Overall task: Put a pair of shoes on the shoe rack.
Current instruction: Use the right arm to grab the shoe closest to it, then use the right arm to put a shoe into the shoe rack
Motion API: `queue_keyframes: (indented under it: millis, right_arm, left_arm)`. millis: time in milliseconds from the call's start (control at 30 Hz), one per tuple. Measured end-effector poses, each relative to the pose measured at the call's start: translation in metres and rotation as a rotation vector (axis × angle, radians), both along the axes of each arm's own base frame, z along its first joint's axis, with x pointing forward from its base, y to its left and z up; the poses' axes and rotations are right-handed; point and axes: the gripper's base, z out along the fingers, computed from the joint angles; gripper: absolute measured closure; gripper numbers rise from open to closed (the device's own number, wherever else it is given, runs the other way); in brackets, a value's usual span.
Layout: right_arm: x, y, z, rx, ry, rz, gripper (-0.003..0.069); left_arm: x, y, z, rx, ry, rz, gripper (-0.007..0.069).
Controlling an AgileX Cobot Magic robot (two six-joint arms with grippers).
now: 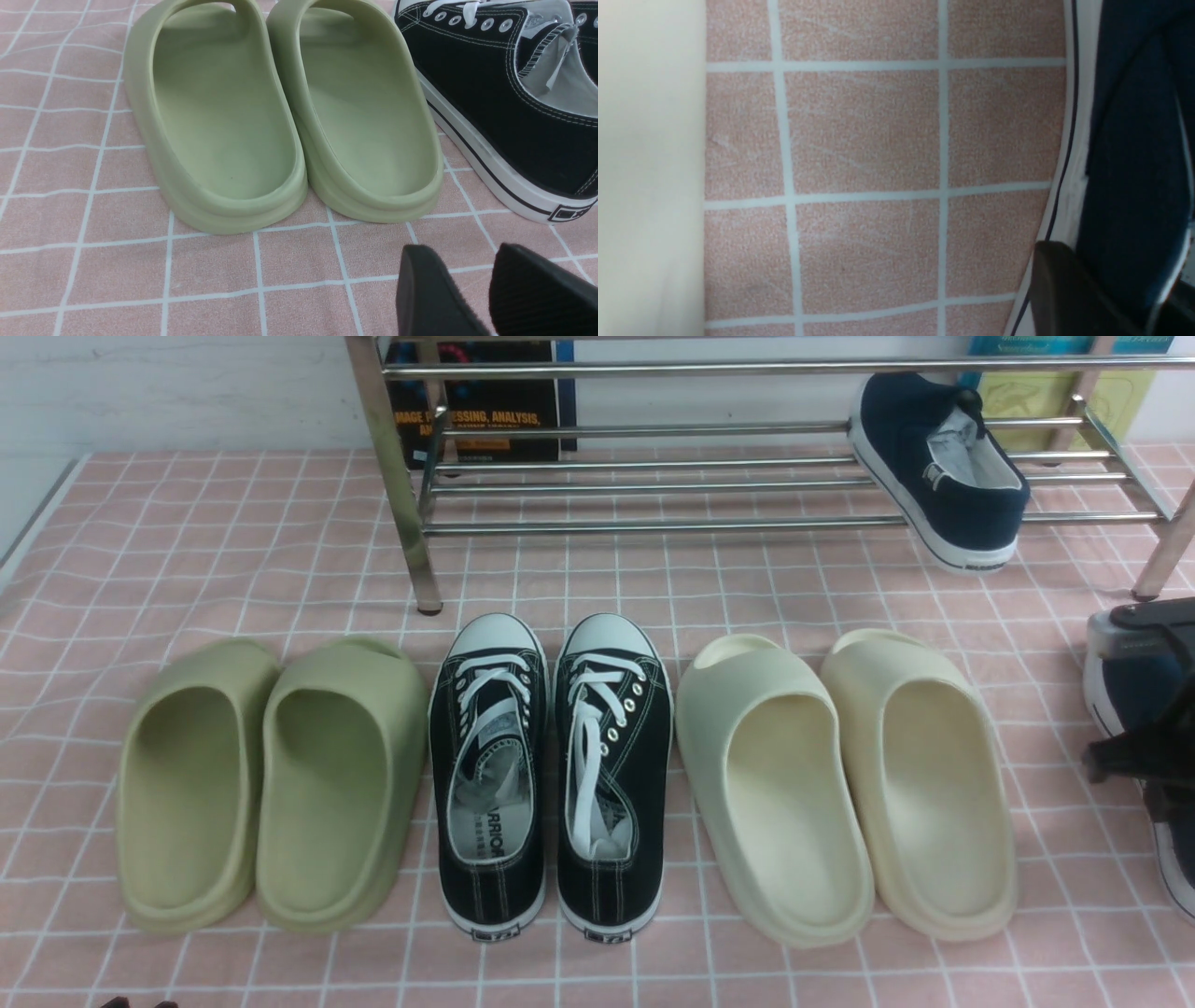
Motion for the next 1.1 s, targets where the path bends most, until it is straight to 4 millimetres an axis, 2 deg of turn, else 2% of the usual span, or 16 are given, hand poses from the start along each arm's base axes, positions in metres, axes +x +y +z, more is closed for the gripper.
queue_keyframes:
  millis: [67,133,267,333,367,400,467,633,733,900,933,1100]
  right_arm:
    - [-0.001,0.000,0.001,-0.005,0.004,0.010,0.0651]
    - [-0.003,-0.001,0.005,-0.015,0.010,0.018,0.0652]
    - [-0.011,-0.001,0.027,-0.022,-0.008,0.019,0.0652]
    - [-0.014,0.000,0.045,-0.010,-0.044,0.023,0.0652]
    - [-0.014,0.000,0.047,-0.008,-0.046,0.024,0.0652]
    - [-0.013,0.002,0.062,0.006,-0.086,0.037,0.0652]
    - [-0.011,0.004,0.074,0.022,-0.111,0.057,0.0652]
    - [0.001,0.006,0.091,0.038,-0.162,0.089,0.0652]
    - [0.013,0.006,0.097,0.022,-0.209,0.109,0.0652]
    - [0.058,0.003,0.105,-0.014,-0.316,0.129,0.0652]
    - [0.062,0.003,0.105,-0.017,-0.321,0.131,0.0652]
    - [0.118,0.000,0.099,-0.054,-0.367,0.174,0.0652]
  left_arm:
    - [0.000,0.000,0.000,0.000,0.000,0.000,0.0385]
    - [0.000,0.000,0.000,0.000,0.000,0.000,0.0385]
    - [0.000,0.000,0.000,0.000,0.000,0.000,0.0385]
    - [0.000,0.000,0.000,0.000,0.000,0.000,0.0385]
    - [0.000,0.000,0.000,0.000,0.000,0.000,0.0385]
    - [0.000,0.000,0.000,0.000,0.000,0.000,0.0385]
    - [0.000,0.000,0.000,0.000,0.000,0.000,0.0385]
    - [0.000,0.000,0.000,0.000,0.000,0.000,0.0385]
    - [0.000,0.000,0.000,0.000,0.000,0.000,0.0385]
    - [0.000,0.000,0.000,0.000,0.000,0.000,0.0385]
    - [0.000,0.000,0.000,0.000,0.000,0.000,0.0385]
    - [0.000,0.000,0.000,0.000,0.000,0.000,0.0385]
